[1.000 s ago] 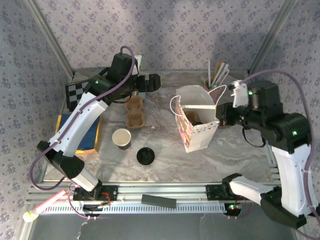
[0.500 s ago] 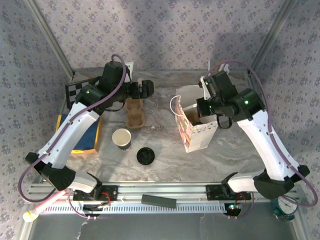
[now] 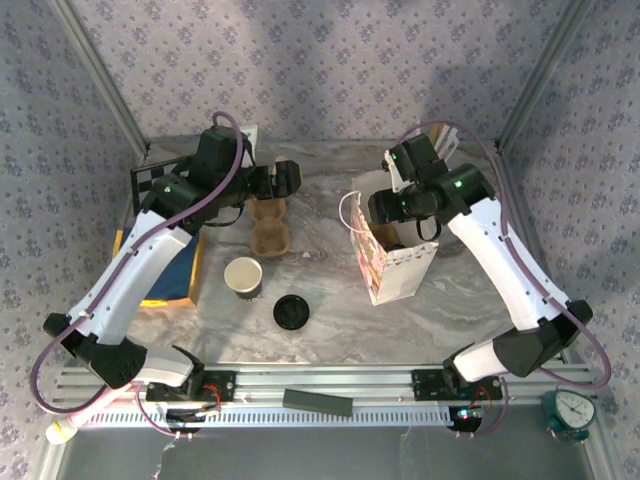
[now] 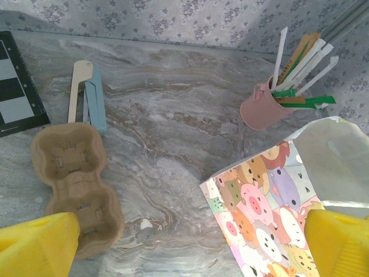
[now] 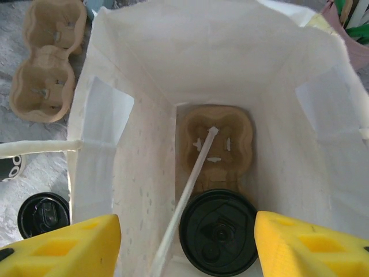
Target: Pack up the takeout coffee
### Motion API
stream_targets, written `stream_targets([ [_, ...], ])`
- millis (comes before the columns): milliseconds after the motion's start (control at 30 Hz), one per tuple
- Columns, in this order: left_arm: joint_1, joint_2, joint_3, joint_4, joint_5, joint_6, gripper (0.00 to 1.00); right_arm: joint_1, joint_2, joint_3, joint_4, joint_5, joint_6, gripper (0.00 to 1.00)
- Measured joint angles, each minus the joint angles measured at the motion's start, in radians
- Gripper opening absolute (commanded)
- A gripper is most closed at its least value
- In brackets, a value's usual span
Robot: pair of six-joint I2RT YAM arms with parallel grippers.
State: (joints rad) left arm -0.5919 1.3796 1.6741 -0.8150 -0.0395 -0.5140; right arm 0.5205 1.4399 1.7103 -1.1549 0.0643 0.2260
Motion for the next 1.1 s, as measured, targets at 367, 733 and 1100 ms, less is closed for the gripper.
stream_targets([
  [367, 0.193, -0.049, -0.171, -0.024, 0.016, -0.061, 0.98, 0.057, 0.048, 0.237, -0.001, 0.000, -0.011, 1.00],
  [733, 0.574, -0.242, -0.423, -0.134, 0.020, -0.051, 0.89, 0.194, 0.283, 0.481, 0.011, -0.013, -0.034, 1.00],
  [1100, 0.634, -0.125, -0.466, -0.284, -0.056, 0.116, 0.63, 0.226, 0.418, 0.527, 0.023, -0.100, -0.040, 1.00],
])
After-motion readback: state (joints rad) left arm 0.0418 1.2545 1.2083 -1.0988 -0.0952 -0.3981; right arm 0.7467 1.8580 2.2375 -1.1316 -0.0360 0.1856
